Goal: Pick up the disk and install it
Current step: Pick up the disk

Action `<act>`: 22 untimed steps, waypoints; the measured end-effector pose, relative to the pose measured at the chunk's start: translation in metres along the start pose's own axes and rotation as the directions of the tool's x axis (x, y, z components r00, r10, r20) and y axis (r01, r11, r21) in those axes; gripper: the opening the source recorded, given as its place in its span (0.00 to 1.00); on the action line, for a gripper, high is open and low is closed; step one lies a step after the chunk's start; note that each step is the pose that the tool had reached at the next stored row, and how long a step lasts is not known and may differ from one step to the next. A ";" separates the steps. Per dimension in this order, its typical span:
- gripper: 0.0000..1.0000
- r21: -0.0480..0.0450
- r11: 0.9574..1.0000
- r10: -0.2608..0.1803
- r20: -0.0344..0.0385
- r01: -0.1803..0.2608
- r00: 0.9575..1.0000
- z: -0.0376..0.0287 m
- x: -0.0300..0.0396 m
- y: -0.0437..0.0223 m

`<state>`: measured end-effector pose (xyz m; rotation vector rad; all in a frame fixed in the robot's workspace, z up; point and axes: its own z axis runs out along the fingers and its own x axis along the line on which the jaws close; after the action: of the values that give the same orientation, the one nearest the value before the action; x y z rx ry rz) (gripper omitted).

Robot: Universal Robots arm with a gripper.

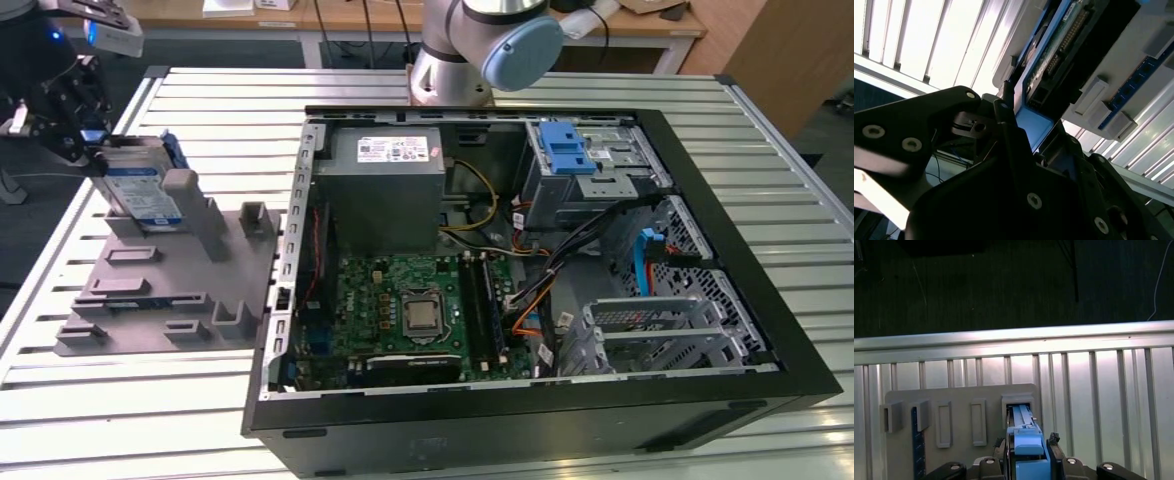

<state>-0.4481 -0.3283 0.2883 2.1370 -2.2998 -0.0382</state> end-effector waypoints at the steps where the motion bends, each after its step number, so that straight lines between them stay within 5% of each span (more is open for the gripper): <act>1: 0.45 0.000 1.000 0.000 0.000 0.000 1.000 0.0000 0.0003 0.0000; 22: 0.37 0.000 1.000 -0.002 -0.005 0.002 1.000 0.0003 0.0011 0.0000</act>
<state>-0.4481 -0.3293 0.2879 2.1373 -2.2948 -0.0324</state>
